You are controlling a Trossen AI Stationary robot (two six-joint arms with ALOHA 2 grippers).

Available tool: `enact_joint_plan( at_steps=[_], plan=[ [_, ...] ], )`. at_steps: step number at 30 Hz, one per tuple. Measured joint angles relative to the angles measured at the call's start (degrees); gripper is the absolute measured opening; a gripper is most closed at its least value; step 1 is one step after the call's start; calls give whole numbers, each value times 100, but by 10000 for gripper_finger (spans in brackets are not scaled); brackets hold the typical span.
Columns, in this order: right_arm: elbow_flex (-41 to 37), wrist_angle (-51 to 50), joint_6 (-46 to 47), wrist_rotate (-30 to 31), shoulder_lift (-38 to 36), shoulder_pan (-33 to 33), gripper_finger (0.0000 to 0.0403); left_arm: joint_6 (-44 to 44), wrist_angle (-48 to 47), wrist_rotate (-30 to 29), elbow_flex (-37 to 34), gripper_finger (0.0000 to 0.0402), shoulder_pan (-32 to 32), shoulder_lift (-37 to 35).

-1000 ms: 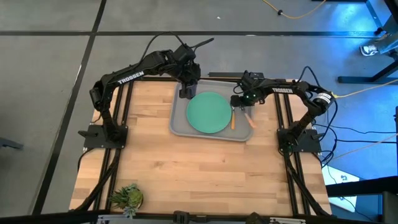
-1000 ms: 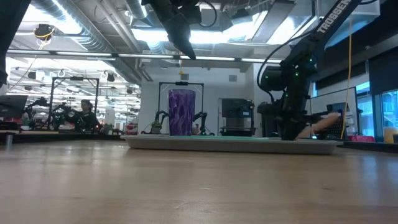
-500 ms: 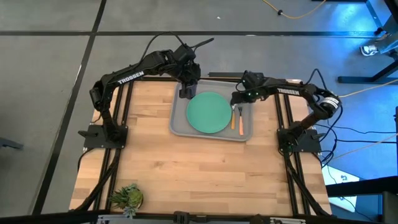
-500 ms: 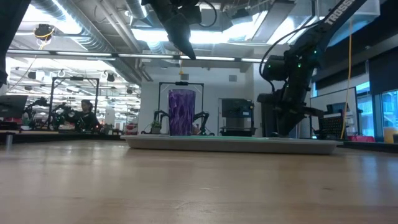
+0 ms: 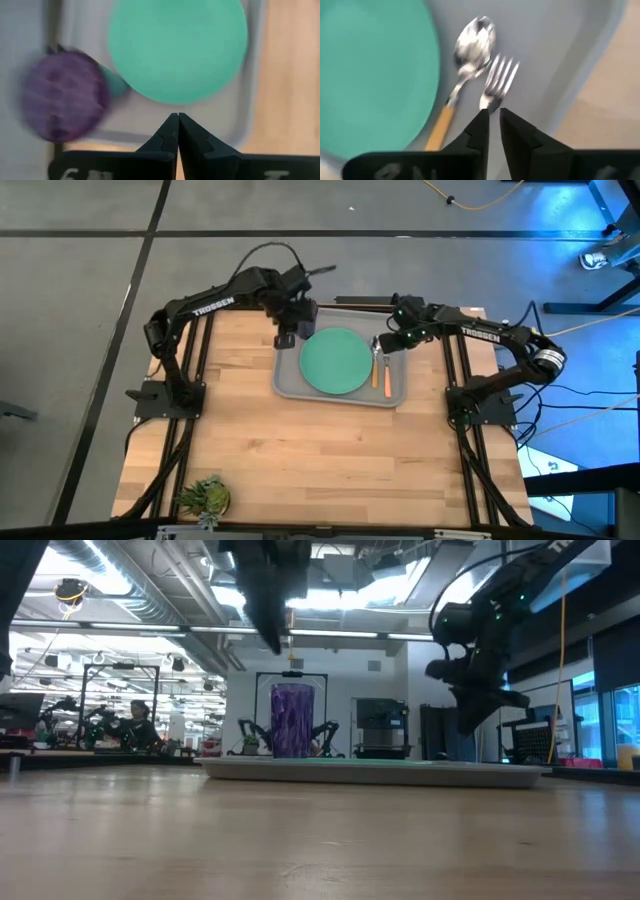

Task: Pick and place plate/cup/fork/spoon on tray
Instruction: Move the gray tray to the center of the table

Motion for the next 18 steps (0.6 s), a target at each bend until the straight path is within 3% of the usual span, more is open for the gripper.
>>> enact_joint_plan(
  at_steps=[4, 9, 18],
  plan=[
    [2, -261, -184, -184, -48, 145, 44, -33, 6, 266, -590, 0, -36, 10],
    [-92, -470, -454, -310, 3, 175, 7, -140, 411, 250, -1458, 0, -171, 13],
    [-475, -326, -680, -320, 3, 181, 3, -421, 1609, -44, -2777, 0, -310, 13]
  ],
)
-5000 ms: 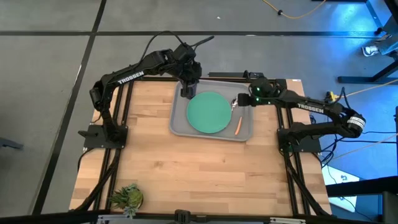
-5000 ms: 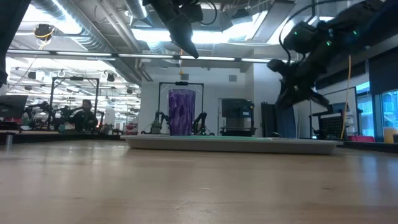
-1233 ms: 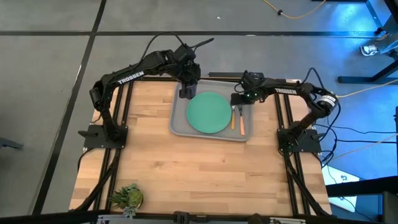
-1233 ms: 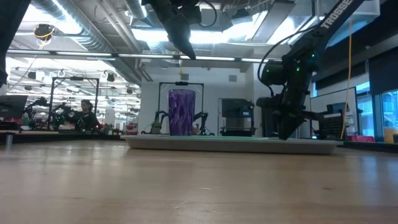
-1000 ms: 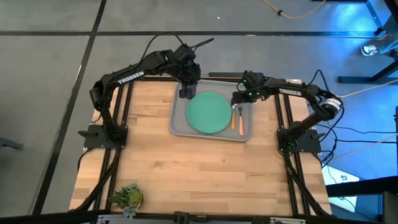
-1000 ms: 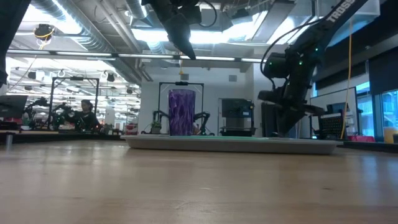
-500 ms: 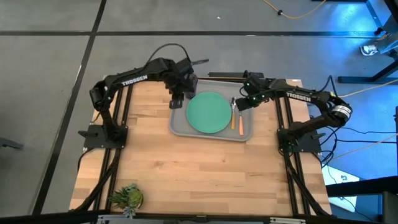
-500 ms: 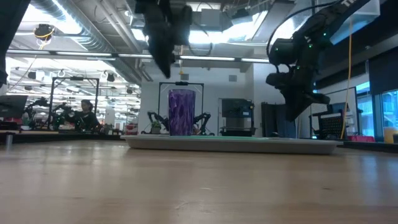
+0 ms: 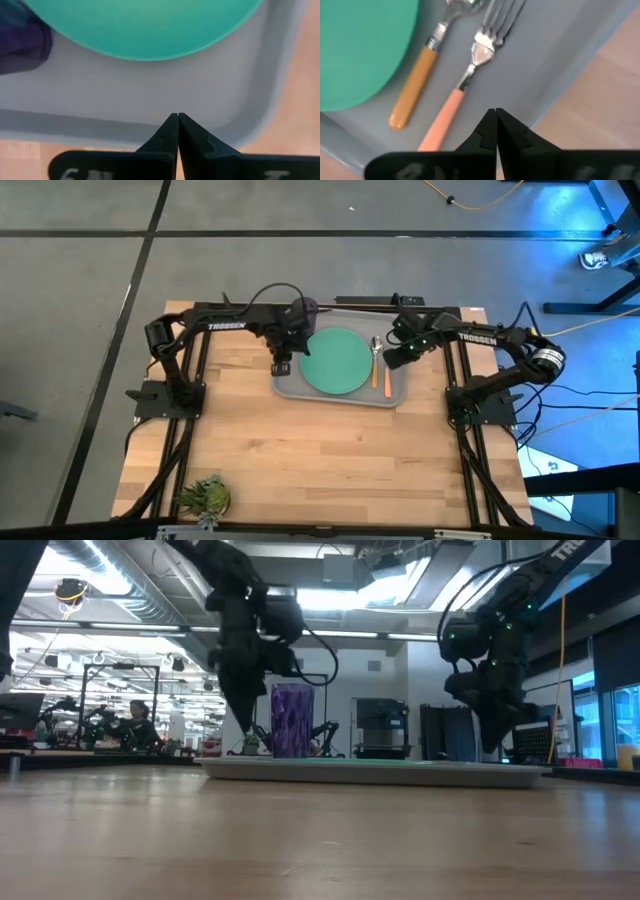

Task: Pick and place plate/cup/fork/spoon on tray
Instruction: Move the gray tray to the center of the table

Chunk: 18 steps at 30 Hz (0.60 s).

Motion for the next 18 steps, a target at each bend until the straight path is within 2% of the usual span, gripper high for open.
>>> enact_joint_plan(
  at_steps=[7, 10, 18],
  plan=[
    [-366, 284, 36, -2, 0, 82, 3, -103, 857, -250, -526, 0, -122, 0],
    [-506, 622, 38, -57, 2, 185, 3, -207, 1103, -527, -732, 0, -171, 0],
    [-544, 866, -9, 52, 3, 299, 2, -253, 1868, -852, -1155, 0, -202, 2]
  ],
)
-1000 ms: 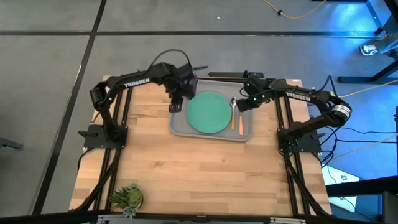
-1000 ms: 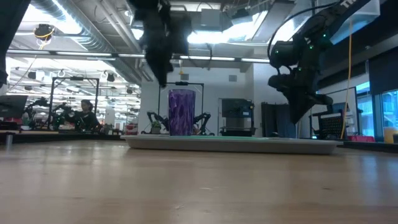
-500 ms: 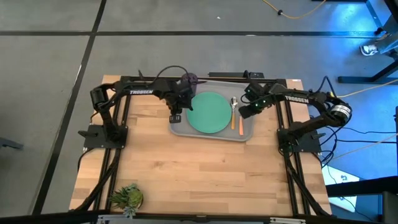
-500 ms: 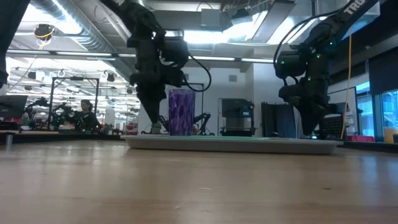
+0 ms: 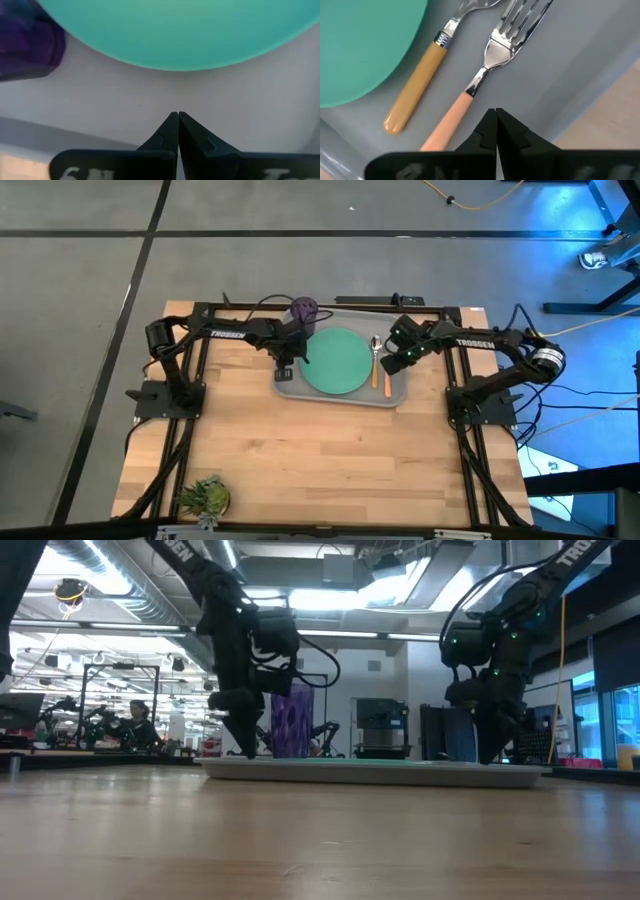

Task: Pick and place plate/cup/fork/spoon on tray
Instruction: Move the gray tray to the center of the table

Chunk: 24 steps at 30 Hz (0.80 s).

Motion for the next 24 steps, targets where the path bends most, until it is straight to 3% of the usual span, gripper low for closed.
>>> enact_joint_plan(
  at_steps=[14, 24],
  plan=[
    [21, 92, -125, 142, 599, 42, 2, -410, 351, -82, -528, 0, 101, 1],
    [20, 97, -100, 112, 629, 313, 2, -539, 311, -10, -611, 0, -94, -15]
  ],
)
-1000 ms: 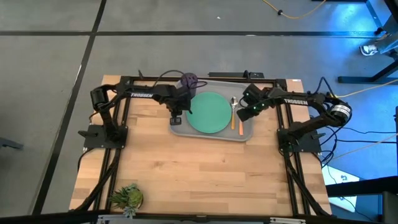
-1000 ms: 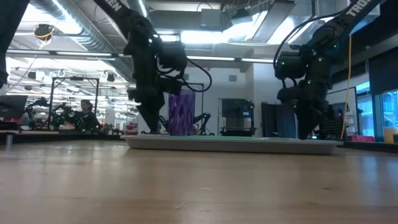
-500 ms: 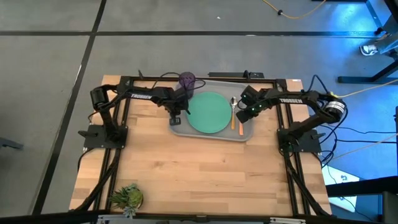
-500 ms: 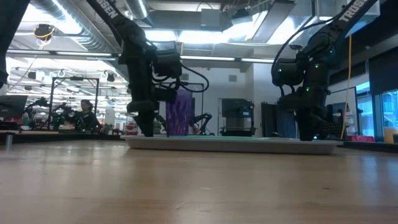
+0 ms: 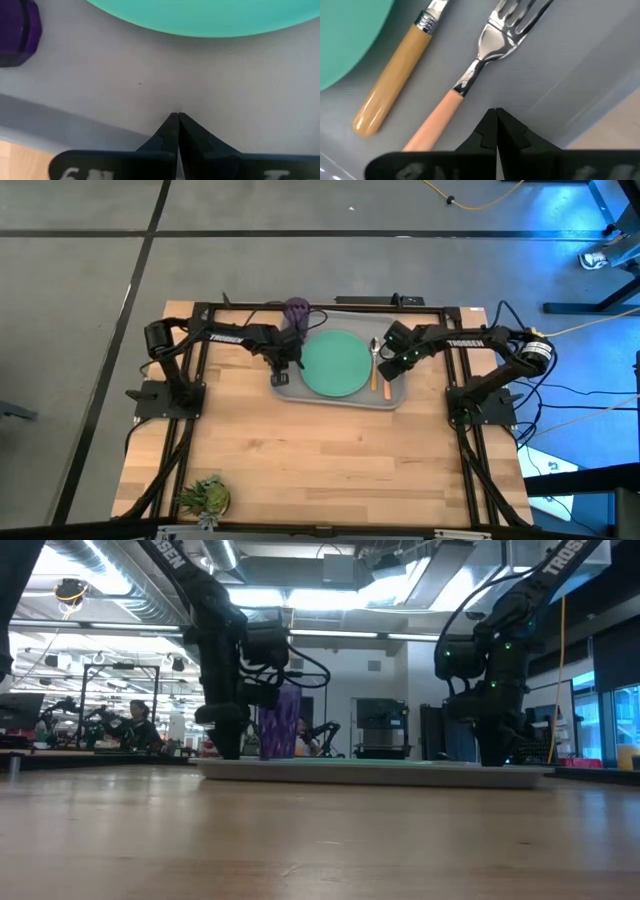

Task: Pick and place plate/cup/fork/spoon on tray
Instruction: Move the gray tray to the center of the table

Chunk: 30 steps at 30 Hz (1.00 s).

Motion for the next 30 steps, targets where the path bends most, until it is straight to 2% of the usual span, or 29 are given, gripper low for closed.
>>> enact_joint_plan(
  at_steps=[8, 17, 22, 30],
  plan=[
    [-7, 60, 3, -202, 11, 179, 2, 209, -46, 14, 206, 0, -246, -351],
    [-9, 90, -3, -165, 13, 176, 2, 986, -479, -32, 293, 0, -527, -729],
    [-13, 97, -1, -151, 14, 174, 2, 1124, -236, -55, 8, 0, -616, -636],
    [-13, 91, -14, -132, 15, 181, 3, 876, 66, -80, -593, 0, -654, -640]
  ],
)
